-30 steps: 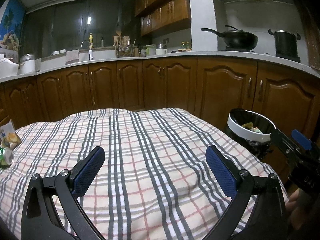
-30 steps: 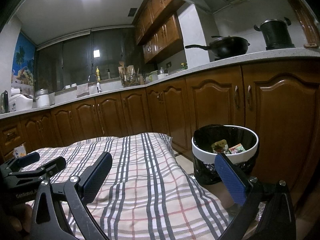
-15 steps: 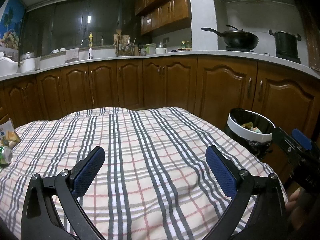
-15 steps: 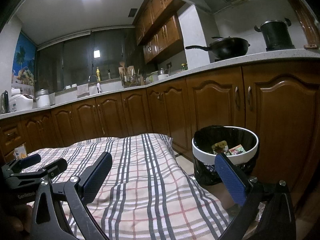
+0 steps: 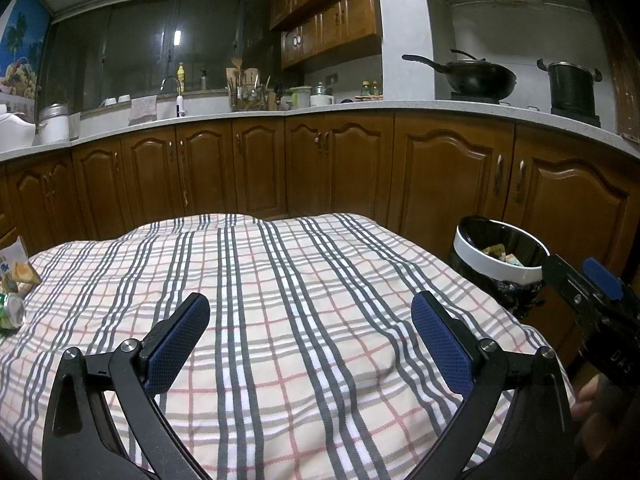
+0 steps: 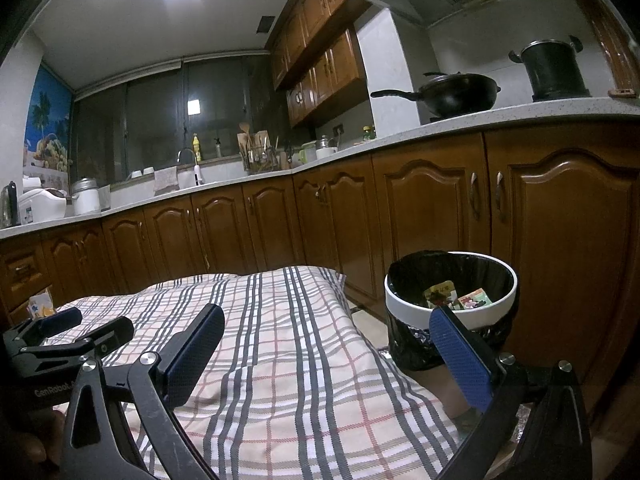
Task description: Collect trash
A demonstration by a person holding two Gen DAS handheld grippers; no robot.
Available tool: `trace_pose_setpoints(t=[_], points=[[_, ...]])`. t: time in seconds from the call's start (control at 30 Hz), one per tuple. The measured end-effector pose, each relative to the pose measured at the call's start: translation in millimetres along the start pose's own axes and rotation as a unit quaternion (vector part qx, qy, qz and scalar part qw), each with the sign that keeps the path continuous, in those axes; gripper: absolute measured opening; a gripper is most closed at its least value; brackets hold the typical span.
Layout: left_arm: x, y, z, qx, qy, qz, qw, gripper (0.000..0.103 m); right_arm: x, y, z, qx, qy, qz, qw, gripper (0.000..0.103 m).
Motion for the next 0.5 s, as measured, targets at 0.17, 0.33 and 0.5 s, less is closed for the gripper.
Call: trace_pose_setpoints(t=[0.17, 0.33, 0.5], points=[[0.0, -0.6, -0.1, 0.002, -0.002, 0.001, 1.0, 0.103, -0.9, -0.1, -0.3, 0.0, 0.001, 0.001, 1.0, 0.103], [-0.3, -1.7, -0.3, 0.004, -0.005, 0.004, 1.0, 0.103, -2.4, -0.1, 1.8, 0.001, 0.003, 0.006, 1.0, 0.103], [-1.0, -0.2, 1.6, 0.004, -0.006, 0.006, 1.0, 0.103, -3.7, -0.6, 0.4, 0.001, 0.004, 0.008, 1.0, 0.103]])
Point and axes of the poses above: each gripper's, at about its wrist camera, not at the fingertips, and x roughly against the way its jaws point, z to its left, y to its top, the point moved 4 cm from there along -x, roughly the way its jaws point, and after that the axes turned 9 degrees about -y, right-handed, at the moved point
